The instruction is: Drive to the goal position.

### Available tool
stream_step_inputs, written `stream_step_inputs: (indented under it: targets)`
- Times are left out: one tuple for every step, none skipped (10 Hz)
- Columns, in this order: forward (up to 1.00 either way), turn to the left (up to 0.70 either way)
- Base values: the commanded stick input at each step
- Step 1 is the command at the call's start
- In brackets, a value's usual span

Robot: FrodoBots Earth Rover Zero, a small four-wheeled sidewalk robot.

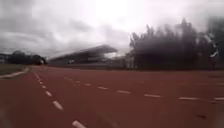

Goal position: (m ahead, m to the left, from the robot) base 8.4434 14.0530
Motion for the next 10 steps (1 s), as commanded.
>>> stream_step_inputs:
  targets:
    - [0.7, 0.35]
    - [0.7, 0.35]
    - [0.7, 0.35]
    - [0.7, 0.35]
    - [0.7, 0.35]
    - [0.7, 0.35]
    - [0.7, 0.35]
    - [0.7, 0.35]
    - [0.7, 0.35]
    - [0.7, 0.35]
